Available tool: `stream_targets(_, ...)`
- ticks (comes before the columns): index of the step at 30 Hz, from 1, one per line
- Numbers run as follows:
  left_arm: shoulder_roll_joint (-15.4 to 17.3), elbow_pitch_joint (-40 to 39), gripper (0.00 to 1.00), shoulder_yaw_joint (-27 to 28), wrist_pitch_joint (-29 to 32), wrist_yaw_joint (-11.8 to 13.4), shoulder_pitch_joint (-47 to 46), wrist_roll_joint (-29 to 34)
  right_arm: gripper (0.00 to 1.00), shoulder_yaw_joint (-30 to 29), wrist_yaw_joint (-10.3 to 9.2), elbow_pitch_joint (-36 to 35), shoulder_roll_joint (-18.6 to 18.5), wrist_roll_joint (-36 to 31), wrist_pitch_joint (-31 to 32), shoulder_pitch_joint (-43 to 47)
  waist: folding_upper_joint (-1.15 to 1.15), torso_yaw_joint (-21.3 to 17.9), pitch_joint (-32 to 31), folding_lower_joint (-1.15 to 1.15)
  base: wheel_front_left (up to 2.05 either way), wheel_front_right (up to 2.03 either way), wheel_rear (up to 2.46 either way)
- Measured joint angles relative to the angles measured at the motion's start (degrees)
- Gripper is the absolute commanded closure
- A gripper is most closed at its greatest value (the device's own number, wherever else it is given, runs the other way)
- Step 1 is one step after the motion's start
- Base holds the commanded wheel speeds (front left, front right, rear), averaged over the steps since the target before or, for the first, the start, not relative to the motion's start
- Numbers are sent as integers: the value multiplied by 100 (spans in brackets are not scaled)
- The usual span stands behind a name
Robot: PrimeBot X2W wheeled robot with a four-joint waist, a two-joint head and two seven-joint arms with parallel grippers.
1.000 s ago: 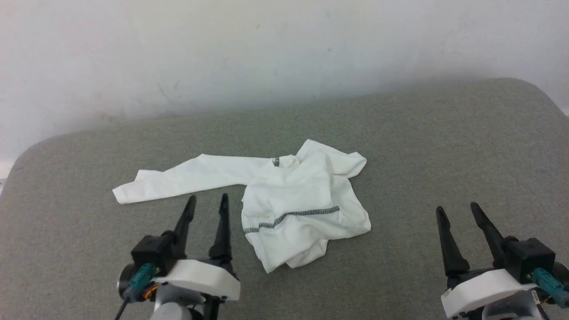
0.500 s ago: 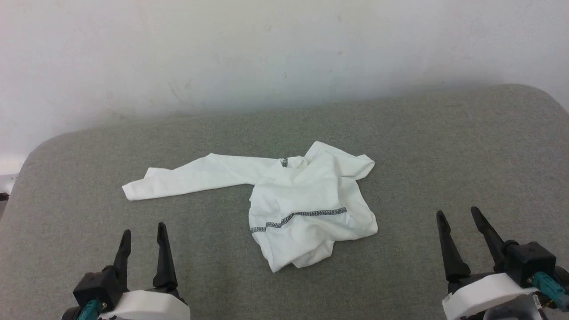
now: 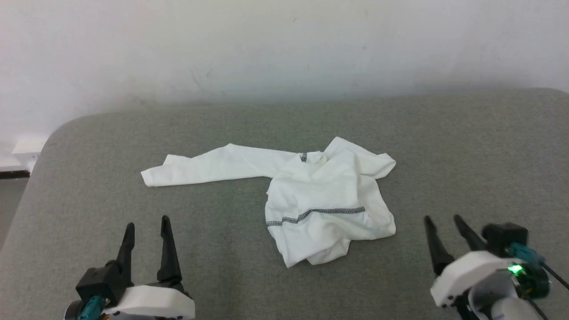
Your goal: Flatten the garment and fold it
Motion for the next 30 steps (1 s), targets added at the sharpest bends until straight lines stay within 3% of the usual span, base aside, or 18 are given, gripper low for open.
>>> stream_targets(12, -259, 5, 0, -31, 0, -350, -374, 194, 0, 667, 0, 2347, -116, 454, 1834, -2270, 0, 434, 392, 1, 0, 0, 0)
stream_targets(23, -382, 199, 0, 8, 1, -552, -524, 372, 0, 1169, -1, 3765, -483, 1258, 3419, -3350, 0, 828, 636, 0, 0, 0, 0)
stream_targets(24, -398, 211, 0, 16, 0, -553, -524, 386, 18, 1184, -1, 3817, -506, 1328, 3516, -3388, 0, 850, 634, 0, 0, 0, 0)
stream_targets(26, -416, 236, 0, 53, 1, -555, -524, 405, 100, 1221, -2, 3886, -533, 1456, 3611, -3417, 0, 865, 611, 0, 0, 0, 0)
stream_targets(30, -449, 280, 0, 108, 0, -595, -522, 409, 100, 1477, 0, 3750, -546, 1568, 3127, -3311, 0, 808, 531, 1, 0, 0, 0)
